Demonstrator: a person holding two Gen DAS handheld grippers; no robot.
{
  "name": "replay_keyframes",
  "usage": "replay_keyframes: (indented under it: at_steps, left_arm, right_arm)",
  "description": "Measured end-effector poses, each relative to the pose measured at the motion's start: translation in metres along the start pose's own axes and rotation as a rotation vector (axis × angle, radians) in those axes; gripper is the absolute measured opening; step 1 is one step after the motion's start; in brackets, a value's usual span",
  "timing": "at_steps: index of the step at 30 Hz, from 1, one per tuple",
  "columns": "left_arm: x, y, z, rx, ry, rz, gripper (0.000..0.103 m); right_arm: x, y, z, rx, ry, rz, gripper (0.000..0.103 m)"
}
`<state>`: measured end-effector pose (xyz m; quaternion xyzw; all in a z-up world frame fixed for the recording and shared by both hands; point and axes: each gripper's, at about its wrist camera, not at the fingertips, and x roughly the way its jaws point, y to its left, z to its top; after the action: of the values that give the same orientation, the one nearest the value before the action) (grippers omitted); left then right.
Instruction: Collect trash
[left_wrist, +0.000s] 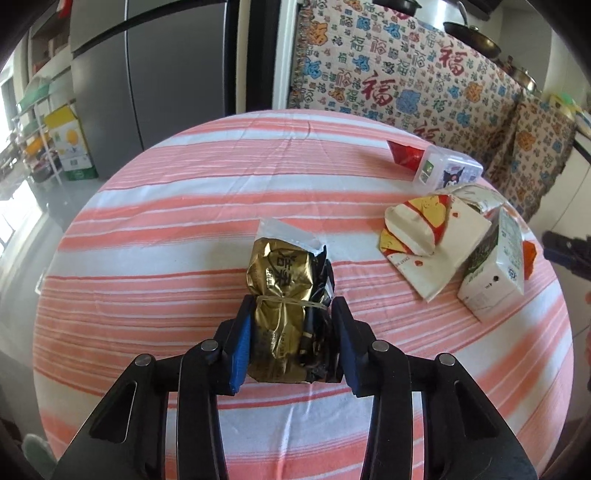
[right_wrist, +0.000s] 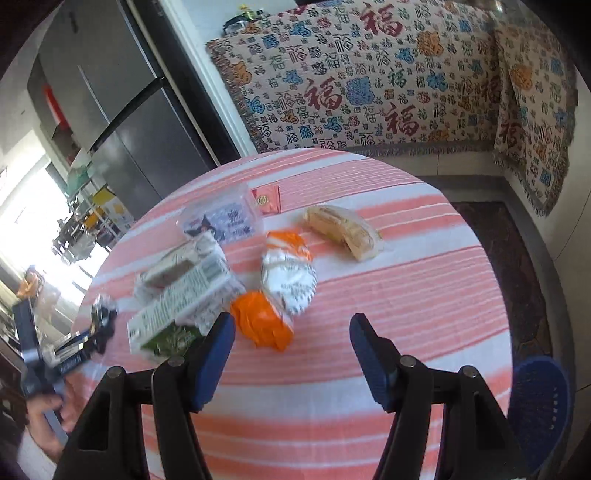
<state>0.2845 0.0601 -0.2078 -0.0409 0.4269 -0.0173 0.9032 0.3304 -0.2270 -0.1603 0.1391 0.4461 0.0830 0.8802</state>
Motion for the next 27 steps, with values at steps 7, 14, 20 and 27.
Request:
replay_keyframes:
  at_steps: [7,14,20,27]
  left_arm:
    - [-0.007,-0.012,-0.009,0.036,0.009,-0.020,0.041]
    - [-0.033,-0.016,-0.024,0.003,0.041,-0.086,0.041]
    - [-0.062,-0.042,-0.057,0.005,0.064,-0.121,0.043]
    - [-0.060,-0.061,-0.081,0.079,0.065,-0.009,0.082]
  right_arm:
    - [0.053,0.001,0.014,0.126,0.143,0.025,0.056]
    - [0.014,0.029,-0.014,-0.131,0.141,-0.081,0.036]
    - [-0.043,0.039,-0.085,-0.295,0.101,-0.101,0.036]
    - [-0.046,0.034,-0.131,-0.309,0.046,-0.126,0.078]
